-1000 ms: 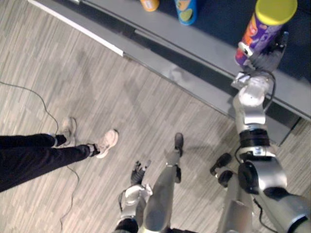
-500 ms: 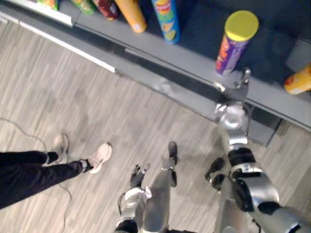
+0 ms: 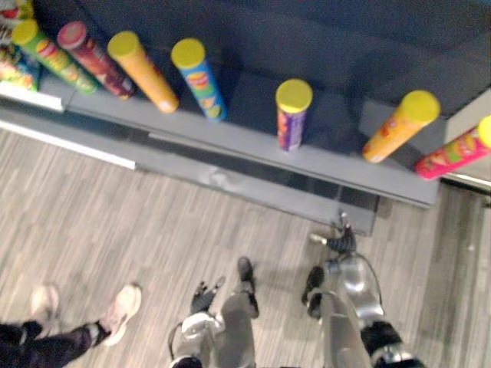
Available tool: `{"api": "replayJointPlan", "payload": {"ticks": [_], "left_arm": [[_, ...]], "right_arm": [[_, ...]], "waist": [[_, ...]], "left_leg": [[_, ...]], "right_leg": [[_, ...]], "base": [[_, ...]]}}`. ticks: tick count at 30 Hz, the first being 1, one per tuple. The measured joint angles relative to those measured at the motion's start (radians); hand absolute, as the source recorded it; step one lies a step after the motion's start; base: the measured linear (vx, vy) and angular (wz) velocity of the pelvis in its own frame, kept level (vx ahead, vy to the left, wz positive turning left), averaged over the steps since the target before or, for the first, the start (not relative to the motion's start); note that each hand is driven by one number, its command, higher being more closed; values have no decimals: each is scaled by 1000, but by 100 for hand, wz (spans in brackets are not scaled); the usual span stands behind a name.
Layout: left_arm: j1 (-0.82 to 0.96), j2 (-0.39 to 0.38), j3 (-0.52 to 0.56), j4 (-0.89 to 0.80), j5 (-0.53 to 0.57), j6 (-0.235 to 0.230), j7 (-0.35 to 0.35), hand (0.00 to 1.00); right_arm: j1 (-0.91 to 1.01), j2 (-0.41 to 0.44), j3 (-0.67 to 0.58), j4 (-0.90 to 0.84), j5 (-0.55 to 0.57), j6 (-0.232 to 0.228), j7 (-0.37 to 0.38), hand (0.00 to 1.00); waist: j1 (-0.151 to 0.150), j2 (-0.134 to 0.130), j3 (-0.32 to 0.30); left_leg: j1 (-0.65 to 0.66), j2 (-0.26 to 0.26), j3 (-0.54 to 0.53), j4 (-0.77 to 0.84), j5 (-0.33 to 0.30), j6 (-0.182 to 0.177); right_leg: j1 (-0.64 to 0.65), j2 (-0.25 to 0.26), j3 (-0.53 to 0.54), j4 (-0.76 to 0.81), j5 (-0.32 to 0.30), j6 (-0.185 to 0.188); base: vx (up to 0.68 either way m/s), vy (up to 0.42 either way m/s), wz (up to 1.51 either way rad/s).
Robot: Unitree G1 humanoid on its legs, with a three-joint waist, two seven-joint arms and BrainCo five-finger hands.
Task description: Put the gum and the chips on the shelf.
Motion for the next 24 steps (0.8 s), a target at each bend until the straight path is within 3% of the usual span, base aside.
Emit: {"api": "replayJointPlan", "payload": {"ticks": [4, 6, 9, 15, 19, 24], "left_arm": [[49, 14, 66, 19, 44, 4, -38, 0], [65, 12, 90, 36, 58, 5, -52, 0], [126, 1, 135, 43, 74, 6, -64, 0], [153, -24, 208, 83, 71, 18, -82, 0], [163, -48, 292, 107, 67, 24, -89, 0], [166, -78, 334, 118, 26, 28, -106, 0]], "right_arm": [[215, -20, 2, 3, -1, -23, 123, 0], [266, -30, -3, 65, -3, -31, 162, 0], [310, -35, -48, 187, -9, -31, 217, 0], [280, -19, -303, 401, 10, -27, 210, 0], [295, -5, -464, 580, 114, 23, 198, 0], [319, 13, -580, 623, 222, 61, 208, 0]], "waist": [[-15, -50, -81], [-20, -54, -115], [-44, -48, -186], [-51, -33, -251], [-50, -14, -276], [-57, 7, -289]], "left_leg": [[68, 7, 42, -14, -22, -3], [116, 3, 64, -49, -21, -3], [201, -12, 103, -130, -8, -5], [303, -28, 161, -213, 0, -6], [350, -36, 194, -241, -2, -8], [386, -42, 228, -241, -22, -11]], "right_leg": [[58, 17, 36, -52, 13, 10], [92, 23, 54, -85, 25, 14], [141, 33, 88, -143, 46, 23], [216, 45, 133, -229, 81, 34], [248, 46, 159, -251, 86, 39], [283, 50, 186, -283, 98, 43]], "base": [[80, 35, -27], [77, 45, -32], [81, 53, -36], [67, 45, -25], [93, 24, -17], [71, 16, -20]]}}
